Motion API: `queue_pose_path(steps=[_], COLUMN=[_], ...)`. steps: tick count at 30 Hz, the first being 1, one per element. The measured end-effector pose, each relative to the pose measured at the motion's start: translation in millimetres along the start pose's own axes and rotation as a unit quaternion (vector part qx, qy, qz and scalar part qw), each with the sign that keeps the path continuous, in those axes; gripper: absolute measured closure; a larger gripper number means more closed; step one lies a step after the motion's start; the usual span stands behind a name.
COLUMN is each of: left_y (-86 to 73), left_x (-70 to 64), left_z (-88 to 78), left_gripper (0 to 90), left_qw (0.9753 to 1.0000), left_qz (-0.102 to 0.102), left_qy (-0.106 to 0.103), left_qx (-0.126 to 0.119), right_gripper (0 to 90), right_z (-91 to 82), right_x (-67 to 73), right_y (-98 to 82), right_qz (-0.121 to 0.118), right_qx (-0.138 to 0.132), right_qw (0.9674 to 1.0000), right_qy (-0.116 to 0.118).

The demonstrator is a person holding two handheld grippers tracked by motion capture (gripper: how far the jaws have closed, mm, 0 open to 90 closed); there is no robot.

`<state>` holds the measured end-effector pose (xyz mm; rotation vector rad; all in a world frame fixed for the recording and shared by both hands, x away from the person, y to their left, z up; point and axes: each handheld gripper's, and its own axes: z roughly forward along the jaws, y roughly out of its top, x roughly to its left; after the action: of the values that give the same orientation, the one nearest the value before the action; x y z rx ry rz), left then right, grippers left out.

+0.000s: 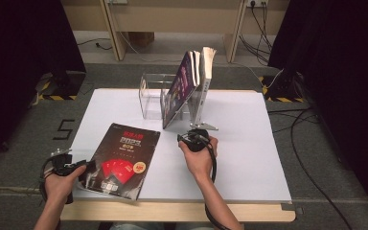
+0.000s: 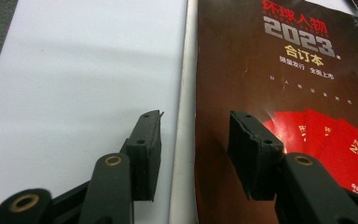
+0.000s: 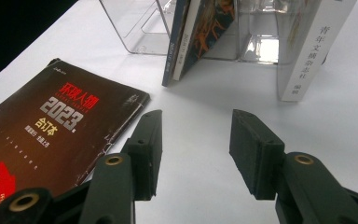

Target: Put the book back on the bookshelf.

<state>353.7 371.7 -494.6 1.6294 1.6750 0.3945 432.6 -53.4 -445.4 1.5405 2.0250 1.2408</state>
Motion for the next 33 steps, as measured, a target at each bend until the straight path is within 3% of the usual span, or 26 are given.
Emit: queue_pose_path(steps=[8,10,14,23,30,33], left_y=[-0.5,-0.9,-0.8,-2.2,-2.4,-1.9], left_x=[0.0,-0.6,-3.8,-2.7,-6.1,-9.2], left_z=[0.3,0.6,0.9,-0.4,-0.3,-1.2], left_gripper=[56.5,57.5,58.3,67.4,75.7,81.4], left_qw=[1.0000,0.9998,0.9999,0.9998,0.9995,0.9984], left_qz=[0.001,-0.005,0.008,0.005,0.028,0.052], left_qy=[-0.003,-0.017,-0.008,-0.015,0.002,0.011], left_qx=[0.001,0.004,0.006,0.012,0.014,0.016], right_gripper=[54.6,54.5,54.5,54.5,54.4,54.3], right_z=[-2.4,-3.2,-3.9,-3.6,-3.6,-3.4], right_x=[-2.3,-2.7,-3.6,-5.0,-5.6,-6.4], right_y=[1.6,2.3,3.0,4.1,5.3,5.7], right_qz=[0.000,-0.004,-0.001,-0.003,-0.003,-0.003], right_qx=[-0.003,-0.004,-0.004,-0.004,-0.003,-0.003], right_qw=[1.0000,1.0000,1.0000,0.9999,0.9999,0.9999], right_qy=[-0.004,-0.004,-0.006,-0.009,-0.012,-0.013])
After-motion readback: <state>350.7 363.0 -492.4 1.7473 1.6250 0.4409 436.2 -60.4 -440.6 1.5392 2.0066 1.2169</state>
